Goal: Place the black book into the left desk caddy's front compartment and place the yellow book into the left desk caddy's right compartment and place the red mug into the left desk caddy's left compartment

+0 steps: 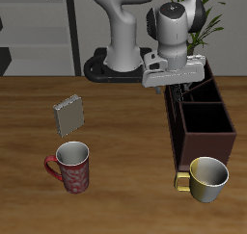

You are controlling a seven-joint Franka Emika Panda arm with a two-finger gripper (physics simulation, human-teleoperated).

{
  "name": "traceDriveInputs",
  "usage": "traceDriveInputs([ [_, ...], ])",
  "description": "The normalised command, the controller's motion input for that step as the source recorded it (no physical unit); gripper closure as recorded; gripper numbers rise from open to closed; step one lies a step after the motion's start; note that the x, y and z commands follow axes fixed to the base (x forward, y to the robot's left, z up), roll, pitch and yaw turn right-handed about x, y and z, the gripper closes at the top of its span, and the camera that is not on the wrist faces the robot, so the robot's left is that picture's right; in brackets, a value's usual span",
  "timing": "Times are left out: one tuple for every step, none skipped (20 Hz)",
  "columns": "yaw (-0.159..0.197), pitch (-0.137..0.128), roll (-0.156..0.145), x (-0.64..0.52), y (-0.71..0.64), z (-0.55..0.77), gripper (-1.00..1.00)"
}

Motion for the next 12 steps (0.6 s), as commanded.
traceDriveInputs([
  [-0.018, -0.026, -0.022, -0.12, -0.23, 0.28, -1.0],
  [0.085, -0.127, 0.024, -0.39, -0.52, 0.69, -1.0],
  [0.0, 0.0, 0.0, 0.08, 0.09, -0.03, -1.0],
  [0.012, -0.156, -0.021, -0.5, -0.65, 0.79, -1.0],
  [0.051, -0.055, 0.062, -0.23, -0.26, 0.45, -1.0],
  [-0.036, -0.055, 0.032, -0.2, -0.25, 0.4, -1.0],
  [0.012, -0.051, -0.037, -0.1, -0.21, 0.29, -1.0],
  [-0.003, -0.035, -0.057, -0.19, -0.32, 0.42, -1.0],
  [-0.028, -0.007, 0.011, -0.02, -0.1, 0.16, -1.0],
  [-0.006, -0.032, -0.047, -0.15, -0.31, 0.41, -1.0],
  [-0.047, -0.093, -0.104, -0.23, -0.62, 0.77, -1.0],
  [-0.016, 0.019, -0.005, -0.01, -0.18, 0.18, -1.0],
])
